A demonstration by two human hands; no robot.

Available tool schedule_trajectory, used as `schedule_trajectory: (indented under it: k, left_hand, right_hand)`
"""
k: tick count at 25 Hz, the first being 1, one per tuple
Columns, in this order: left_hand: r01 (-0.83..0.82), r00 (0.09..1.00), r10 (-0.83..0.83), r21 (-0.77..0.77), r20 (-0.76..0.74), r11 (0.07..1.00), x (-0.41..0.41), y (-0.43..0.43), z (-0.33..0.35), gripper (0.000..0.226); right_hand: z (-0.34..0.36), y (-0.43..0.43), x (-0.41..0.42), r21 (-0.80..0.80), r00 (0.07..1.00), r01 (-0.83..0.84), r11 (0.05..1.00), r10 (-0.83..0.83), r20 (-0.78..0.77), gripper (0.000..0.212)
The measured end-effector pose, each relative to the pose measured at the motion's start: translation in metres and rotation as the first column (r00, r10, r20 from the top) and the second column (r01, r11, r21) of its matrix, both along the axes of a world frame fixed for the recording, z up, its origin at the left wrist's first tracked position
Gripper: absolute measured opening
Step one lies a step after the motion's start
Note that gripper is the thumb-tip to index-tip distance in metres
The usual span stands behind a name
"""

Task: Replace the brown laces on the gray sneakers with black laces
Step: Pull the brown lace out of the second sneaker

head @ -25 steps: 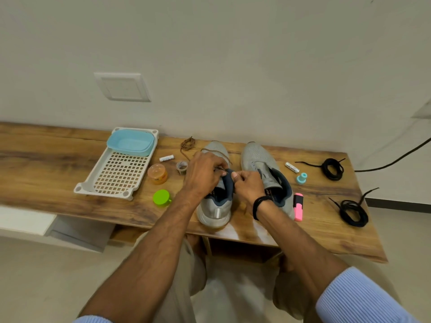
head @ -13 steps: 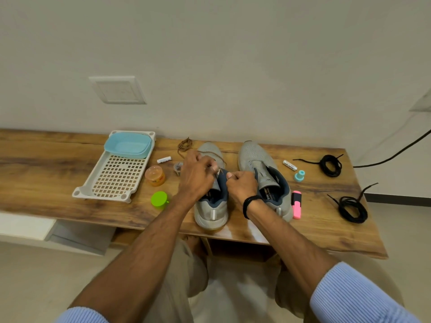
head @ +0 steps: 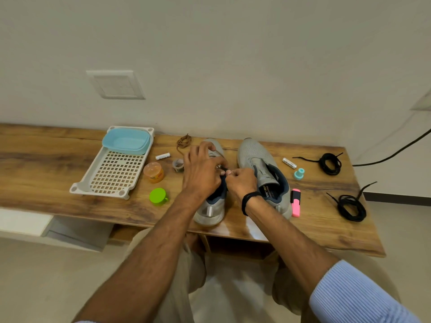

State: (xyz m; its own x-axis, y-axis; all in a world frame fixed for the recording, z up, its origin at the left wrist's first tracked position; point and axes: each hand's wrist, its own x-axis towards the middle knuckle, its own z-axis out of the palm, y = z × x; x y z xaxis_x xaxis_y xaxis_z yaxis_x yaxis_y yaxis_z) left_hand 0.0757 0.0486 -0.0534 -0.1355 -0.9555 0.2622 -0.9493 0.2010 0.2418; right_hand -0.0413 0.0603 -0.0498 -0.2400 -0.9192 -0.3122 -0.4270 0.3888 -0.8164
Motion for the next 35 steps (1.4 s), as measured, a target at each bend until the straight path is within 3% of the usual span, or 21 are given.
schedule_trajectory:
  k: [4, 8, 10, 11, 12, 13, 14, 15, 16, 17, 18, 19, 20, 21, 24, 31, 33, 34, 35]
  left_hand:
    - [-0.044, 0.998, 0.047, -0.085, 0.034, 0.995, 0.001, -0.003, -0.001, 0.009]
    - [-0.071, 0.990, 0.074, -0.029, 0.123, 0.997, 0.008, -0.003, -0.005, 0.012]
    - [-0.144, 0.987, 0.146, 0.028, -0.065, 0.989, 0.005, -0.007, -0.004, 0.009]
    - [-0.268, 0.922, 0.287, 0.107, -0.262, 0.958, 0.006, -0.011, -0.005, 0.009]
    - [-0.404, 0.725, 0.457, 0.218, -0.515, 0.888, 0.008, -0.017, -0.002, 0.012]
    - [-0.506, 0.407, 0.576, 0.350, -0.709, 0.788, 0.013, -0.020, 0.005, 0.020]
    - [-0.531, 0.083, 0.600, 0.474, -0.796, 0.702, 0.021, -0.019, 0.010, 0.027]
    - [-0.551, -0.083, 0.595, 0.534, -0.799, 0.641, 0.025, -0.017, 0.014, 0.027]
    - [-0.598, -0.052, 0.652, 0.547, -0.756, 0.586, 0.024, -0.014, 0.019, 0.024]
    - [-0.634, 0.152, 0.660, 0.439, -0.735, 0.636, 0.021, -0.012, 0.021, 0.024]
    - [-0.577, 0.436, 0.575, 0.275, -0.693, 0.769, 0.019, -0.008, 0.020, 0.029]
    - [-0.462, 0.710, 0.439, 0.107, -0.551, 0.881, 0.016, -0.005, 0.020, 0.031]
    - [-0.325, 0.874, 0.306, 0.013, -0.377, 0.946, 0.012, -0.002, 0.022, 0.027]
    - [-0.216, 0.948, 0.212, 0.009, -0.238, 0.976, 0.009, -0.002, 0.021, 0.022]
    - [-0.100, 0.995, 0.100, 0.100, 0.003, 0.990, 0.011, -0.003, 0.010, 0.020]
    - [-0.078, 0.992, 0.072, 0.060, 0.099, 0.995, 0.014, -0.005, 0.003, 0.016]
    - [-0.148, 0.984, 0.155, 0.079, -0.083, 0.986, 0.013, -0.009, 0.001, 0.008]
    - [-0.243, 0.924, 0.261, 0.098, -0.279, 0.965, 0.015, -0.011, 0.004, 0.005]
    - [-0.357, 0.770, 0.370, 0.130, -0.520, 0.925, 0.020, -0.014, 0.007, 0.008]
  right_hand:
    - [0.000, 0.001, -0.001, -0.005, 1.000, 0.012, 1.000, -0.012, -0.003, 0.028]
    - [0.000, 0.002, -0.001, -0.014, 0.999, 0.010, 1.000, -0.011, -0.030, 0.038]
    - [0.000, 0.002, -0.001, -0.013, 0.999, 0.019, 1.000, -0.020, -0.041, 0.043]
    - [0.000, 0.002, -0.001, -0.009, 0.999, 0.027, 1.000, -0.027, -0.042, 0.045]
    - [0.000, 0.002, -0.002, 0.001, 0.999, 0.031, 1.000, -0.031, -0.043, 0.047]
    - [0.000, 0.002, -0.002, 0.012, 0.998, 0.031, 0.999, -0.031, -0.047, 0.048]
    - [0.000, 0.001, -0.003, 0.019, 0.998, 0.032, 0.999, -0.031, -0.050, 0.048]
    - [0.000, 0.001, -0.003, 0.020, 0.998, 0.031, 0.999, -0.030, -0.050, 0.048]
    - [0.000, 0.001, -0.003, 0.021, 0.998, 0.028, 0.999, -0.027, -0.048, 0.048]
    - [0.001, 0.002, -0.003, 0.020, 0.999, 0.024, 1.000, -0.023, -0.049, 0.048]
    - [0.001, 0.002, -0.002, 0.022, 0.999, 0.018, 1.000, -0.017, -0.051, 0.047]
    - [0.002, 0.002, -0.002, 0.024, 0.998, 0.013, 1.000, -0.012, -0.055, 0.046]
    - [0.002, 0.002, -0.001, 0.022, 0.998, 0.013, 1.000, -0.012, -0.060, 0.045]
    - [0.002, 0.003, -0.001, 0.014, 0.998, 0.016, 1.000, -0.015, -0.064, 0.043]
    - [0.000, 0.003, -0.001, 0.001, 0.999, 0.015, 1.000, -0.015, -0.038, 0.034]
    - [-0.001, 0.005, 0.002, -0.021, 0.999, 0.020, 1.000, -0.021, -0.034, 0.032]
    - [-0.002, 0.005, 0.001, -0.022, 0.998, 0.036, 0.999, -0.037, -0.047, 0.038]
    - [-0.003, 0.005, 0.000, -0.015, 0.997, 0.048, 0.999, -0.048, -0.061, 0.043]
    - [-0.004, 0.004, -0.002, -0.004, 0.996, 0.056, 0.998, -0.056, -0.071, 0.046]
